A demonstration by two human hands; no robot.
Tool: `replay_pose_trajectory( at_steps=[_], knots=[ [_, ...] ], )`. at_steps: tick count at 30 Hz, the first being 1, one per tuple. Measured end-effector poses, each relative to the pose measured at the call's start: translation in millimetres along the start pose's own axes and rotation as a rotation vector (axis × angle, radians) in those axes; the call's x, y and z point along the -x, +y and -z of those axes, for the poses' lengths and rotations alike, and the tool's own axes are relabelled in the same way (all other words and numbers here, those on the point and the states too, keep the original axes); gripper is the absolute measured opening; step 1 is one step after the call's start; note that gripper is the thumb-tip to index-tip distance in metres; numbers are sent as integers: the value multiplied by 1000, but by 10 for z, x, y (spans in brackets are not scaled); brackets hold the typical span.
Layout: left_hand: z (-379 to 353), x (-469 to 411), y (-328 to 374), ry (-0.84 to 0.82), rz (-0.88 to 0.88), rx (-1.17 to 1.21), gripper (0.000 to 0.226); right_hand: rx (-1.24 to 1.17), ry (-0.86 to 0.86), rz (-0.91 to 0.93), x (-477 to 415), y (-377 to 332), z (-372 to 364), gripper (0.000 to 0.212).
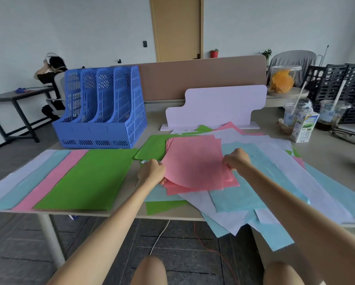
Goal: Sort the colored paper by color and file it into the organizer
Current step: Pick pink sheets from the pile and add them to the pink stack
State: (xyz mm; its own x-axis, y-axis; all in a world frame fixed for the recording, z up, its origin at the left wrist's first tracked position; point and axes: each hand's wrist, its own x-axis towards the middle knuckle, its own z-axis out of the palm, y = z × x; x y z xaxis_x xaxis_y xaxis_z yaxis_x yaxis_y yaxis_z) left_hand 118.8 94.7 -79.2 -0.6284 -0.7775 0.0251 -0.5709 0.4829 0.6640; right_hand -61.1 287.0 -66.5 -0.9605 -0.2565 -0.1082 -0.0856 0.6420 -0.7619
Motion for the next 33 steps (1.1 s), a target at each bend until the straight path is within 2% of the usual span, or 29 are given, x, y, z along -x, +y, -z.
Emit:
replay_pose_trajectory(
  at_steps=[2,5,7,10,13,19,26,29,33],
  knots=[
    [-31,37,6,29,-28,-74,33,-46,-7,-28,26,-63,9,11],
    [-56,84,5,36,-43,-148,34,-236,-123,-178,25,-171,71,9],
    [-64,107,18,52,-53,-200,34,-278,-203,-241,18,-199,128,19],
    [-82,144,63,86,-68,-271,36,-336,-256,-247,-23,-210,129,30],
    [-96,144,82,85,-58,-285,34,-343,-230,-240,-55,-213,86,24],
    [-124,141,62,95,-47,-269,31,-341,-335,-205,-21,-241,-42,21],
    [-140,143,42,143,-88,-316,32,-135,-152,-42,-9,-284,-111,23],
    [-141,145,24,144,-108,-305,32,-288,-202,-93,-31,-343,-69,18],
    [-123,115,-1,103,-107,-241,36,-411,-231,-171,-122,-299,-53,29]
  ],
)
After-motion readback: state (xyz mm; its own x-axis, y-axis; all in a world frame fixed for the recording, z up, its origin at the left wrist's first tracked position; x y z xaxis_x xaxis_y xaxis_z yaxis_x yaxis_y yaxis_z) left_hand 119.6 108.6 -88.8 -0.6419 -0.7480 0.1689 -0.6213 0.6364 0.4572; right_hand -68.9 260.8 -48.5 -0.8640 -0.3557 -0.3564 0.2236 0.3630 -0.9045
